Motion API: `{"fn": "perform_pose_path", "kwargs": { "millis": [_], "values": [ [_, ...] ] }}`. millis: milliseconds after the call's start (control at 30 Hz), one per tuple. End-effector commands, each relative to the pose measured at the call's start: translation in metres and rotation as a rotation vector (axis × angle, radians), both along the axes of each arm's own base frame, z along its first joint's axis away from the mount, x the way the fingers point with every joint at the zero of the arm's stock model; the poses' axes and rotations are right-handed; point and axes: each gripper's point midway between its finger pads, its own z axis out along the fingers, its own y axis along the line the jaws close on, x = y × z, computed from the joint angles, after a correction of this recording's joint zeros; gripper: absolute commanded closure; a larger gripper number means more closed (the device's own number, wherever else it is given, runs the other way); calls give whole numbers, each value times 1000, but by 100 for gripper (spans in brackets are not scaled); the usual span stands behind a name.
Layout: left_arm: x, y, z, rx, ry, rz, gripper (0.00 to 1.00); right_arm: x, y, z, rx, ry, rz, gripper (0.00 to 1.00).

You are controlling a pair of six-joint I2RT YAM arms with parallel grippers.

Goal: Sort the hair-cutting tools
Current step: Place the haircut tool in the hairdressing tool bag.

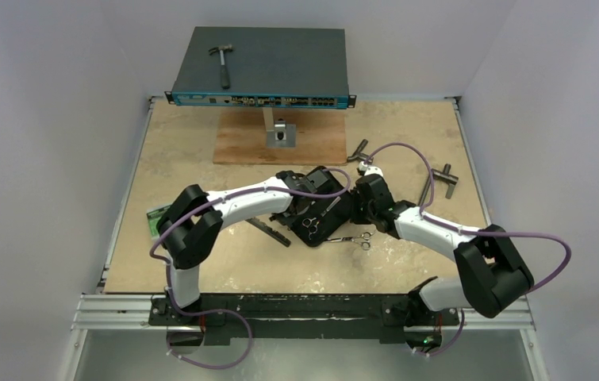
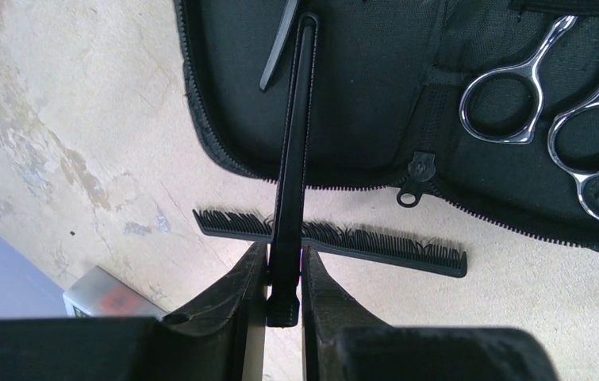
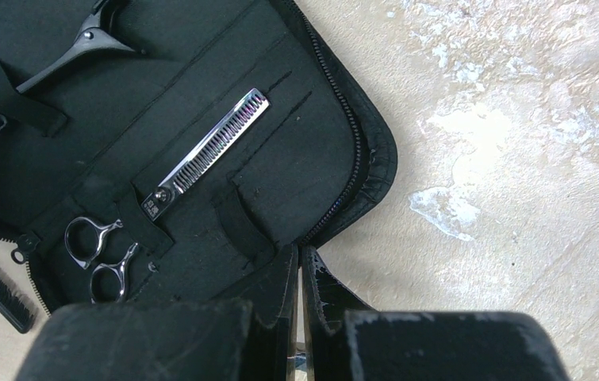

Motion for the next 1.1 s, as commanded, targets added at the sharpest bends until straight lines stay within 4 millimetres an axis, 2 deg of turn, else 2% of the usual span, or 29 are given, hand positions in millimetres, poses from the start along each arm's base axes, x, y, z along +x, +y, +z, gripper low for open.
{"fn": "perform_pose_path", "kwargs": {
  "millis": [0, 733, 1067],
  "values": [
    [6, -7, 8, -8, -31, 4, 100, 5, 7, 14, 46, -43, 15, 100],
    [54, -44, 4, -77, -217, -34, 100, 0, 9, 1, 29, 3, 37, 100],
    [86, -66, 3, -69, -325, -172, 100, -4, 11, -4, 35, 25, 52, 100]
  ]
}}
